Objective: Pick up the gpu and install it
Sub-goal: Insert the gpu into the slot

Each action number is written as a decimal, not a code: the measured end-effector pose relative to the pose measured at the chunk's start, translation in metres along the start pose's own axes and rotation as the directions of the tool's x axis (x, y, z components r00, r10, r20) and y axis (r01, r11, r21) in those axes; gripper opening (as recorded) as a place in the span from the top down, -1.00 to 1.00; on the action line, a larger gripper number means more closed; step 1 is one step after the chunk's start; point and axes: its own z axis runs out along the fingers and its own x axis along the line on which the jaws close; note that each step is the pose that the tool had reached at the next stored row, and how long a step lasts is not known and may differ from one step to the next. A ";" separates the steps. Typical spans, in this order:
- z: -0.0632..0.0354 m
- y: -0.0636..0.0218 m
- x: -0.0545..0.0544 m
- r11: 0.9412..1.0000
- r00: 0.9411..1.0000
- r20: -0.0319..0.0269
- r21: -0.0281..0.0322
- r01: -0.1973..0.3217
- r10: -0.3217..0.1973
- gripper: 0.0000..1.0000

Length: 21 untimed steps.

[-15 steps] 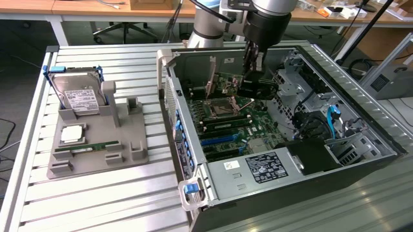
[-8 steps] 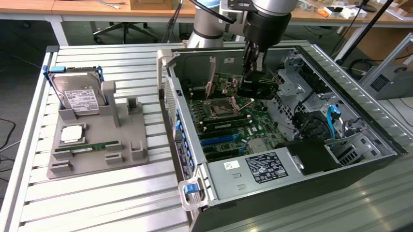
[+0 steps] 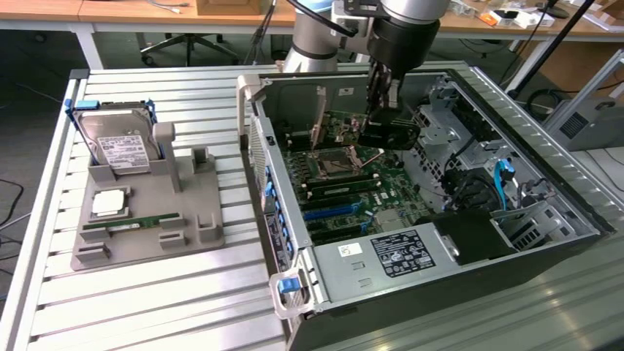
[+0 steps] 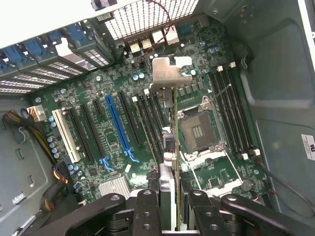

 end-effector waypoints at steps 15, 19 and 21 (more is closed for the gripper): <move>0.0004 0.0000 0.000 0.999 0.999 0.001 -0.001 0.049 -0.049 0.45; 0.0005 0.0000 0.000 0.998 0.998 0.001 -0.002 0.065 -0.065 0.45; 0.0006 0.0000 0.000 0.997 0.997 0.001 -0.002 0.071 -0.071 0.45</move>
